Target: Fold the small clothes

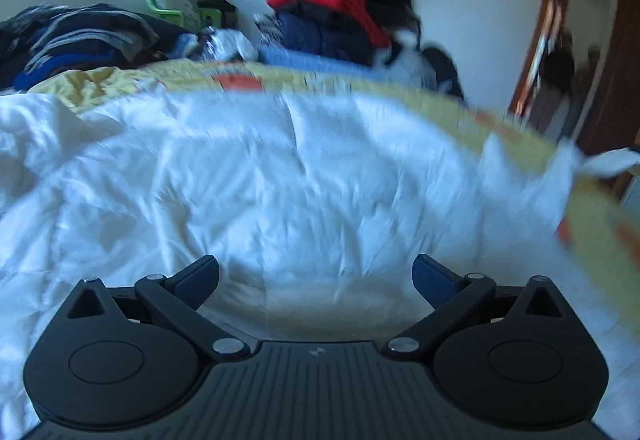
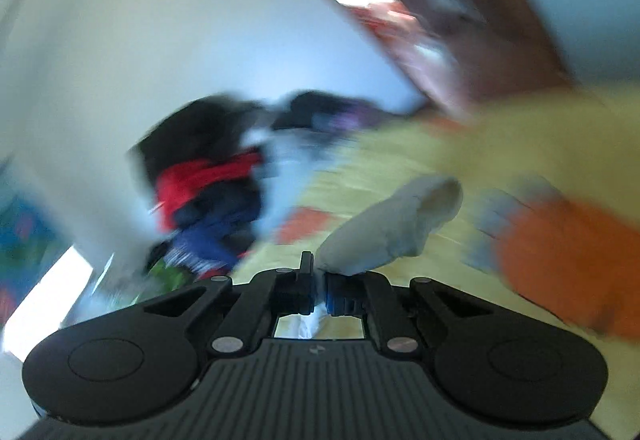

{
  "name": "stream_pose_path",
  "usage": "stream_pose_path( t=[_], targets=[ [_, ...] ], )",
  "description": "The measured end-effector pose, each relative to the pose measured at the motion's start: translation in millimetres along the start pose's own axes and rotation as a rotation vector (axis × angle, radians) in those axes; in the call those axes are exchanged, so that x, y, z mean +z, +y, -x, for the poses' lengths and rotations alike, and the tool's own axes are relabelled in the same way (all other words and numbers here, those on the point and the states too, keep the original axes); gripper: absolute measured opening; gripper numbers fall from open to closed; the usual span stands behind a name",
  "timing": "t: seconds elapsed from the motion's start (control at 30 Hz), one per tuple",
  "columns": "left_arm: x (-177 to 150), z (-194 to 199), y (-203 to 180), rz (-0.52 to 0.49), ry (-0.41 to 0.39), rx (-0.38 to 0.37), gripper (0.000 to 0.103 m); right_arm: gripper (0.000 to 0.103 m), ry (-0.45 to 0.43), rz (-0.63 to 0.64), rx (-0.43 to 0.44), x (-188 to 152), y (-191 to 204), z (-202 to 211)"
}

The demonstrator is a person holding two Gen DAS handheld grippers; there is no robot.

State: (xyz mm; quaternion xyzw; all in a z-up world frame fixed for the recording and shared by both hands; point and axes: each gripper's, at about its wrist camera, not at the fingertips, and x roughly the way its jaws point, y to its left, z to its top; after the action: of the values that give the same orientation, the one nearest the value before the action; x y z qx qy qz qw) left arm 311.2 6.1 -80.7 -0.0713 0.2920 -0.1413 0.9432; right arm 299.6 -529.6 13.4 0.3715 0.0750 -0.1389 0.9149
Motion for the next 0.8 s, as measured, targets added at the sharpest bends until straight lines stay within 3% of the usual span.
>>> stream_pose_path(
  t=[0.1, 0.2, 0.33, 0.4, 0.47, 0.57, 0.63, 0.73, 0.8],
  targets=[
    [17, 36, 13, 0.099, -0.1, -0.045, 0.103, 0.011, -0.001, 0.269, 0.157, -8, 80, 5],
    [38, 60, 39, 0.239, -0.144, -0.119, 0.103, 0.011, 0.031, 0.462, 0.334, -31, 156, 3],
    [53, 79, 86, 0.485, -0.18, -0.298, 0.103, 0.01, 0.129, 0.625, 0.571, -92, 235, 8],
    [49, 86, 102, 0.563, -0.18, -0.344, 0.103, 0.01, 0.199, 0.673, 0.646, -135, 254, 12],
    [42, 86, 113, 0.635, -0.169, -0.403, 0.103, 0.01, 0.28, 0.708, 0.683, -182, 262, 14],
    [34, 66, 117, 0.711, -0.039, -0.489, 0.103, 0.01, 0.41, 0.775, 0.691, -249, 257, 12],
    [29, 47, 113, 0.722, 0.064, -0.477, 0.103, 0.01, 0.437, 0.865, 0.677, -281, 254, 21],
    [22, 24, 107, 0.729, 0.155, -0.376, 0.103, 0.01, 0.429, 0.956, 0.686, -304, 253, 36],
    [24, 14, 103, 0.732, 0.166, -0.406, 0.103, 0.01, 0.416, 1.068, 0.676, -315, 258, 52]
  ],
)
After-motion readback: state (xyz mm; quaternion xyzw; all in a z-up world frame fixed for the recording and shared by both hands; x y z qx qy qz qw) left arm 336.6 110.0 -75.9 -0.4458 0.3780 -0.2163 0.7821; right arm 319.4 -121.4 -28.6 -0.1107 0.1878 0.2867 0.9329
